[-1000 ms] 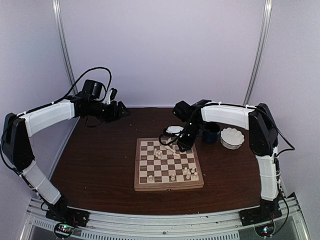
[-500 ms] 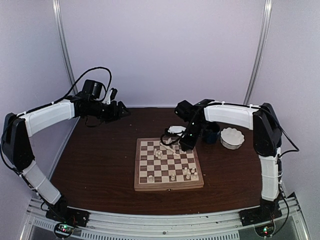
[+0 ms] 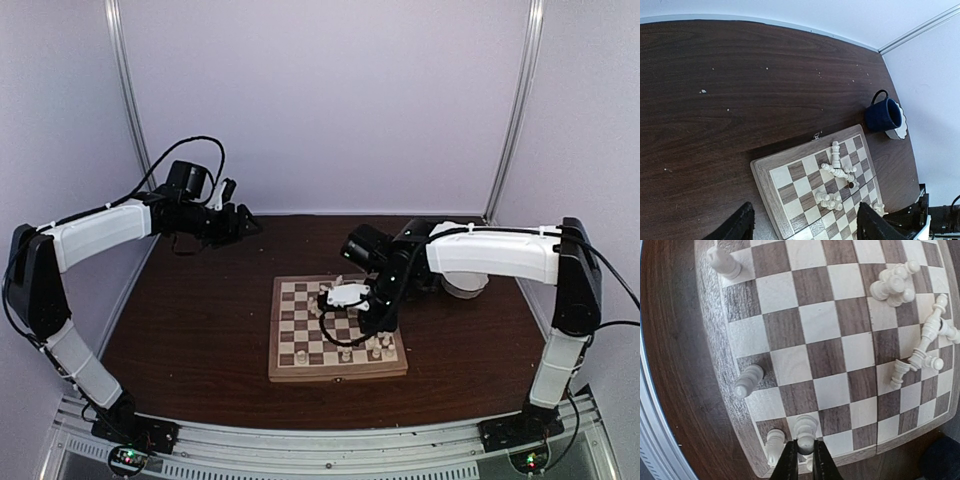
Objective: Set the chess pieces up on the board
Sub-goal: Place the pawn at f2.
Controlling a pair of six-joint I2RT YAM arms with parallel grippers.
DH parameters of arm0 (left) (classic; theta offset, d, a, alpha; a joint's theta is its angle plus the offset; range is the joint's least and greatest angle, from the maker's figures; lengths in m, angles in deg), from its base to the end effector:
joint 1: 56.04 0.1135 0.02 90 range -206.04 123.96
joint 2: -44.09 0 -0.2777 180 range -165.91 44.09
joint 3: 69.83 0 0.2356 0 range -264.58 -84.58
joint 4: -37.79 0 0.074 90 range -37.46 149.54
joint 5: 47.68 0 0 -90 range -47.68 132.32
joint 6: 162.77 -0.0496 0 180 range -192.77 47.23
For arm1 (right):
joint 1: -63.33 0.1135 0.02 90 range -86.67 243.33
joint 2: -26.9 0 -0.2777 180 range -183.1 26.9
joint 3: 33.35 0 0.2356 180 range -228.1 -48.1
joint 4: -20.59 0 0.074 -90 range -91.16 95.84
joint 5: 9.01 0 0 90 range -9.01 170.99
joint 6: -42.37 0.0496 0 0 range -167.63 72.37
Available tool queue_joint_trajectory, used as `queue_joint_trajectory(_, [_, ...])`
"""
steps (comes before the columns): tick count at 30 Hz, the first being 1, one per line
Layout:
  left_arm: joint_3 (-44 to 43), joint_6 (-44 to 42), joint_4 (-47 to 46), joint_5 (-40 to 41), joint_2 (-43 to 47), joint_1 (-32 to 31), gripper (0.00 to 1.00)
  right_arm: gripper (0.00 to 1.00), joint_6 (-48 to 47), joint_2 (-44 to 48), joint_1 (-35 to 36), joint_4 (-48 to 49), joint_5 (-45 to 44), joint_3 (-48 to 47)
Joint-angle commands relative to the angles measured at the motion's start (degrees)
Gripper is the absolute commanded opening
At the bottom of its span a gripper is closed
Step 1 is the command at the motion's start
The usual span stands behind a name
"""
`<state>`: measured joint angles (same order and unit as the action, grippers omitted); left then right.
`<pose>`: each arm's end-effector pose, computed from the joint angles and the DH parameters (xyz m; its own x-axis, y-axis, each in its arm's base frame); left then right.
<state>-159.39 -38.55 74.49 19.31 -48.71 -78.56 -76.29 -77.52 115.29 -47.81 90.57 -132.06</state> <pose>0.3256 -0.1560 0.3007 -0.8443 -0.2103 -0.4929 0.1869 0.7464 -0.6387 0.2136 0.2864 0.2408 -0.1341 -0.9389 -0.3170 -0.9903 0.1384 0.0091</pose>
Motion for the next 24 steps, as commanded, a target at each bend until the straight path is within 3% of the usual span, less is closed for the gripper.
queue_joint_trajectory(1, [-1.8,0.2,-1.5,-0.8,-0.6,0.4,0.70,0.11,-1.5,-1.0,0.9,0.2,-1.0,0.1])
queue_joint_trajectory(24, [-2.1,0.1,-1.4,-1.0,-0.3,0.4,0.70,0.12,-1.3,-7.2,2.8,0.0,-1.1,-3.0])
